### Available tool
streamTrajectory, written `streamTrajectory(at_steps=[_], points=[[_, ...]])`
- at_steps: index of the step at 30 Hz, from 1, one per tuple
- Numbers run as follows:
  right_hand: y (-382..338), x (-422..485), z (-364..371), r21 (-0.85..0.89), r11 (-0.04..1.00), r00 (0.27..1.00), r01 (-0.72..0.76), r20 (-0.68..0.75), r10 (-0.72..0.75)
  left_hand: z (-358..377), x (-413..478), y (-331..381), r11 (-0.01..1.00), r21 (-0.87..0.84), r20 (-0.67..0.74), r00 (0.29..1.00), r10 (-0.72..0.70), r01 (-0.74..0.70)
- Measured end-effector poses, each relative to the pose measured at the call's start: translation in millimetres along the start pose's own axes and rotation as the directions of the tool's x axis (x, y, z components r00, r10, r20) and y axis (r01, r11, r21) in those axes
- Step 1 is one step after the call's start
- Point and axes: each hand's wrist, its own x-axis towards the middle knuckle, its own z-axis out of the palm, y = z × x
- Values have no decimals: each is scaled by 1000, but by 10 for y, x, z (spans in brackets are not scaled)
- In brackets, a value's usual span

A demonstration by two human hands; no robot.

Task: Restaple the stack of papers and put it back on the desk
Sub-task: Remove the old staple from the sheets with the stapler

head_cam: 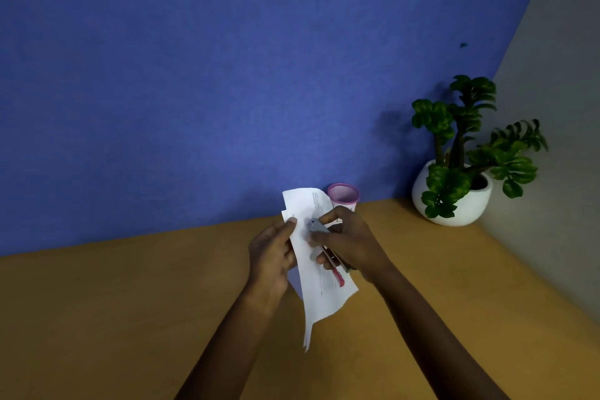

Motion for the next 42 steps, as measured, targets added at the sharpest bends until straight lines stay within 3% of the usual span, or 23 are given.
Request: streamTrajectory(at_steps=[5, 17, 31, 42], points=[[-124, -22, -51, 96, 995, 1000, 3, 23, -5, 106, -96, 16, 992, 5, -52, 991, 126, -126], [-244, -48, -66, -2, 995, 994, 102, -41, -102, 183, -203, 38, 920, 166, -59, 928, 368, -355], [-287, -92, -16, 106, 991, 996, 82, -47, -78, 165, -228, -26, 880, 240, -70, 897, 437, -410], [-222, -84, -29, 36, 998, 998, 44, -39, -42, 148, -249, -60, 900, 216, -76, 912, 403, -380]])
